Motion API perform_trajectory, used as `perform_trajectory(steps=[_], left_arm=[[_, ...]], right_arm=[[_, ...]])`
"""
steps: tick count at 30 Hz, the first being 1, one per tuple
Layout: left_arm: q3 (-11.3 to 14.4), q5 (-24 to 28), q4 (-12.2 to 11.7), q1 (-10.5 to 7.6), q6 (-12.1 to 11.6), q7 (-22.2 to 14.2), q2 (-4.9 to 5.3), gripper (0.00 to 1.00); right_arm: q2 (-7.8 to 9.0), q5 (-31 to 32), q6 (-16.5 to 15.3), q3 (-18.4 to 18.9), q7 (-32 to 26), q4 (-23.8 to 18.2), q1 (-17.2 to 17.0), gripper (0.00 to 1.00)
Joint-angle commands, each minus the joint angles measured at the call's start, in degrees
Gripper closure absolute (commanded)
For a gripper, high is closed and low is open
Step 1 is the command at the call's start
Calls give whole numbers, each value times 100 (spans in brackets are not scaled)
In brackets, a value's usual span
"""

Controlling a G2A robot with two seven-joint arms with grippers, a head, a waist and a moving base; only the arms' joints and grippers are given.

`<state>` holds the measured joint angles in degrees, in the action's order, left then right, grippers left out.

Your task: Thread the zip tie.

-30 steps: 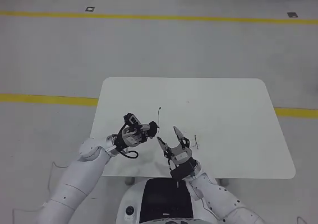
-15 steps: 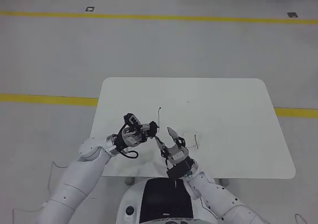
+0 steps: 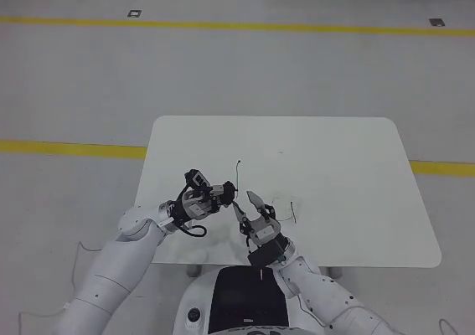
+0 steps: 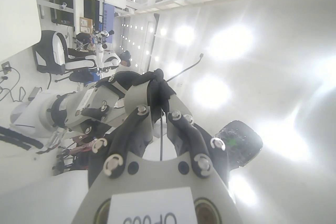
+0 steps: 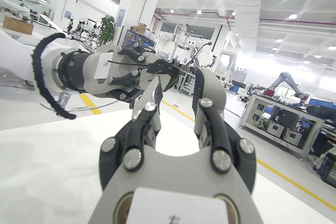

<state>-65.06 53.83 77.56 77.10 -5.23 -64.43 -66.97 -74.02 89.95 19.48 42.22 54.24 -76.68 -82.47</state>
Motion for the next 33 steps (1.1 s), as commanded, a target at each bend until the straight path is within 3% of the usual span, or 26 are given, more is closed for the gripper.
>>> perform_trajectory(steps=[1, 8, 27, 33], left_arm=[[0, 0, 0, 0, 0, 0, 0, 100], [0, 0, 0, 0, 0, 0, 0, 100], [0, 0, 0, 0, 0, 0, 0, 100], [0, 0, 0, 0, 0, 0, 0, 100]], right_arm=[[-8, 0, 0, 9, 0, 1, -7, 74], [-45, 0, 0, 64, -100, 4, -28, 81], [-119, 0, 0, -52, -118, 64, 57, 76], [-146, 0, 0, -3, -103, 54, 47, 82]])
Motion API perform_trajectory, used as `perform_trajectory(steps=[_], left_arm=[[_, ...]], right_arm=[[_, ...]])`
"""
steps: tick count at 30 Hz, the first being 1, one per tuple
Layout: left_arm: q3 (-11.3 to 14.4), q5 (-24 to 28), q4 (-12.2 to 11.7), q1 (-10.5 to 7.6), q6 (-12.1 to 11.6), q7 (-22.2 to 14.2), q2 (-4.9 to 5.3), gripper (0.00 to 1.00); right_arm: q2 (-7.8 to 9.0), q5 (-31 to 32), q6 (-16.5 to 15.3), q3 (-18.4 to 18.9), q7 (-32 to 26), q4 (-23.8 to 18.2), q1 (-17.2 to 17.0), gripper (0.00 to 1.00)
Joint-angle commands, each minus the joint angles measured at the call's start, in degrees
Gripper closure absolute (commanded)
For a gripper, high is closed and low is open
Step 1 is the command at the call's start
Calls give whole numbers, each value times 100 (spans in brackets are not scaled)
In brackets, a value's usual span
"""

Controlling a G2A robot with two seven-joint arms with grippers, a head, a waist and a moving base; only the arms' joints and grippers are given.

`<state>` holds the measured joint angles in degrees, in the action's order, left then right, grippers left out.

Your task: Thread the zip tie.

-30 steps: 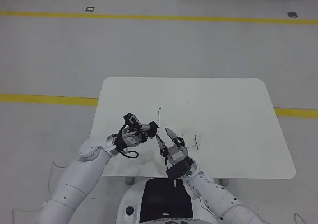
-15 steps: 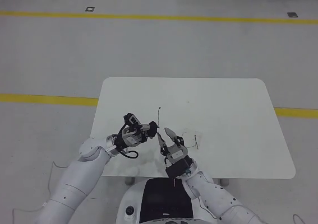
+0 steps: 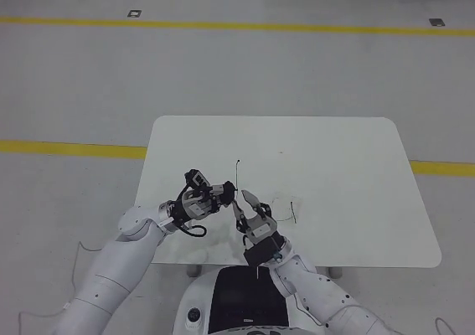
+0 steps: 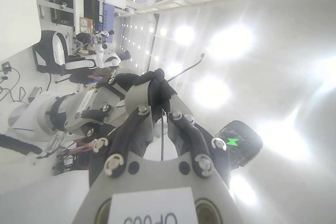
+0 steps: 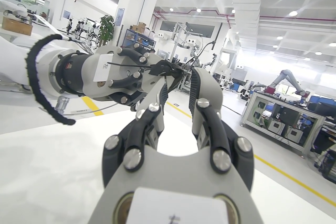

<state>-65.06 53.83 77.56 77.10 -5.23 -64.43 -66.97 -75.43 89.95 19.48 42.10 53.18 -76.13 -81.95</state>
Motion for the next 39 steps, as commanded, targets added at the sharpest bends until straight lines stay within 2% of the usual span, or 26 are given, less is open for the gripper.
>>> perform_trajectory(steps=[1, 6, 8, 9, 24, 39], left_arm=[[0, 0, 0, 0, 0, 0, 0, 100], [0, 0, 0, 0, 0, 0, 0, 100], [0, 0, 0, 0, 0, 0, 0, 100], [0, 0, 0, 0, 0, 0, 0, 100], [0, 0, 0, 0, 0, 0, 0, 100], [0, 0, 0, 0, 0, 0, 0, 100]], right_arm=[[-8, 0, 0, 15, 6, -1, -7, 82], [-26, 0, 0, 29, 20, 14, -9, 88], [-29, 0, 0, 28, 11, 20, -8, 99], [-31, 0, 0, 28, 3, 23, -7, 100], [-12, 0, 0, 93, 1, 50, -29, 100], [35, 0, 0, 431, 5, -62, -244, 100]])
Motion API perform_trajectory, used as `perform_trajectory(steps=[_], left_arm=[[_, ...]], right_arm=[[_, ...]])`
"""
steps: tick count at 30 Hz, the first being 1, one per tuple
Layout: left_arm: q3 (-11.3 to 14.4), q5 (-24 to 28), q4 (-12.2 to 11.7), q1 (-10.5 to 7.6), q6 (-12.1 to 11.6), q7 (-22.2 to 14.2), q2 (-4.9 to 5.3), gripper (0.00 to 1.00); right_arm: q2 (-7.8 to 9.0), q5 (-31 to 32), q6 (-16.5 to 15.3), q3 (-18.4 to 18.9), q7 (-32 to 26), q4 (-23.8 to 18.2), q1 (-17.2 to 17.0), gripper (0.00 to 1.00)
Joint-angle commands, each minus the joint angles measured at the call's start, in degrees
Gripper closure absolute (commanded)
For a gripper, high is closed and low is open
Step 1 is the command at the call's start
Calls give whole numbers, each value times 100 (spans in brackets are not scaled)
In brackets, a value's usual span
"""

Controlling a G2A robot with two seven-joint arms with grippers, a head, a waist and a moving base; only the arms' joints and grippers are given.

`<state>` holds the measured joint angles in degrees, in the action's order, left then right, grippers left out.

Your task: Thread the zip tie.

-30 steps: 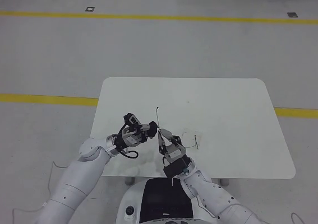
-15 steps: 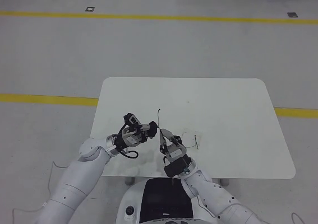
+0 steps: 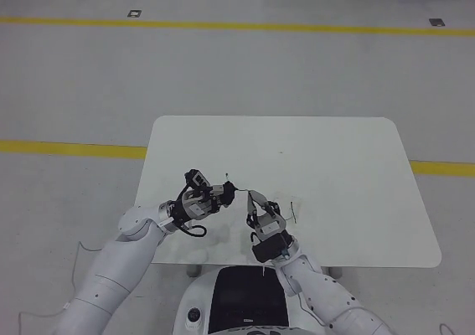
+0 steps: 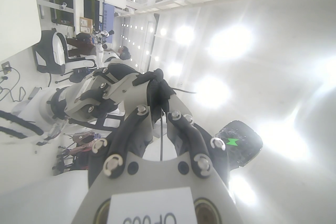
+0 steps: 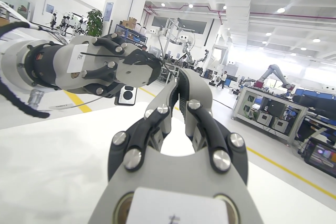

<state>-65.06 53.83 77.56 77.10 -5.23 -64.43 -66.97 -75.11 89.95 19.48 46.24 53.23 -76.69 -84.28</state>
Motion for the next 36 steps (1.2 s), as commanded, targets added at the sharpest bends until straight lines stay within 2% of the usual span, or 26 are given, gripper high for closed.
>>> perform_trajectory(steps=[1, 20, 36], left_arm=[[0, 0, 0, 0, 0, 0, 0, 100], [0, 0, 0, 0, 0, 0, 0, 100], [0, 0, 0, 0, 0, 0, 0, 100]], right_arm=[[6, 0, 0, 30, -2, -11, -20, 100], [74, 0, 0, 279, -3, -132, -209, 100], [95, 0, 0, 301, -35, -138, -233, 100]])
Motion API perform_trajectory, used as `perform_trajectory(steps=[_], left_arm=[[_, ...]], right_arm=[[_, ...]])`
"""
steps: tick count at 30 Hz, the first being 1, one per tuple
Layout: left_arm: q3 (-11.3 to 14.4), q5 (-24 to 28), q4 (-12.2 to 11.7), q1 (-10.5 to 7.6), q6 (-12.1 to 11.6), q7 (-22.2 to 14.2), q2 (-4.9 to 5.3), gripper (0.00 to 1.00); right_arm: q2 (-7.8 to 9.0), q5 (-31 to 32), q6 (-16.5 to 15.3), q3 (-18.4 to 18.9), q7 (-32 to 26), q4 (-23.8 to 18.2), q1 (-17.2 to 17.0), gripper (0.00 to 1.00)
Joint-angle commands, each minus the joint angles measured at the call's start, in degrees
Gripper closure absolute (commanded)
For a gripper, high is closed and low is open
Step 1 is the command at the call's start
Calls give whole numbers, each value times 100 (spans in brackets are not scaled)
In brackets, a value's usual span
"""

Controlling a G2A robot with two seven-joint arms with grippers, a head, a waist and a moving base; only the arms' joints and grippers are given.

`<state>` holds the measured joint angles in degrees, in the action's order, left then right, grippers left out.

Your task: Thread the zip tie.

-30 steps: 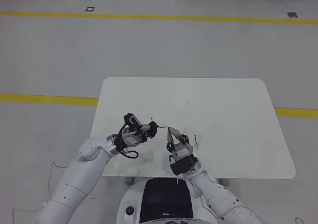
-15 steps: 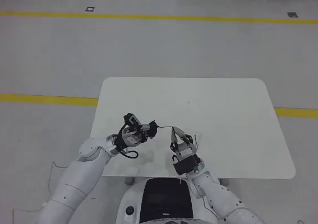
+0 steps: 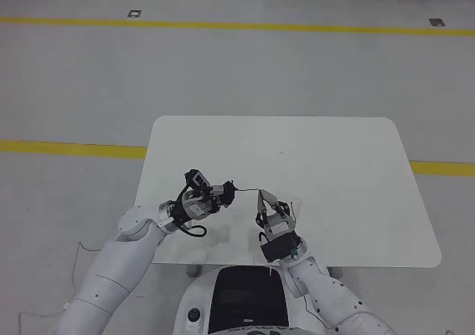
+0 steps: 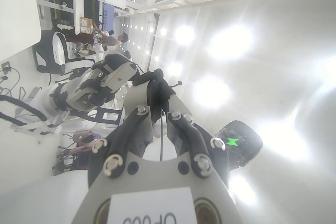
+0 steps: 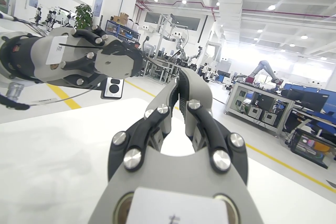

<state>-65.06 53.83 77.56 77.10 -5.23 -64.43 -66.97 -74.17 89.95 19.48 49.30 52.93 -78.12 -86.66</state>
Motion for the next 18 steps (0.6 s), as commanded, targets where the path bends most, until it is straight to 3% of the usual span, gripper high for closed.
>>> perform_trajectory(steps=[1, 18], left_arm=[[0, 0, 0, 0, 0, 0, 0, 100], [0, 0, 0, 0, 0, 0, 0, 100]], right_arm=[[1, 0, 0, -8, -14, 9, 8, 100], [10, 0, 0, 71, -64, 18, -35, 100]])
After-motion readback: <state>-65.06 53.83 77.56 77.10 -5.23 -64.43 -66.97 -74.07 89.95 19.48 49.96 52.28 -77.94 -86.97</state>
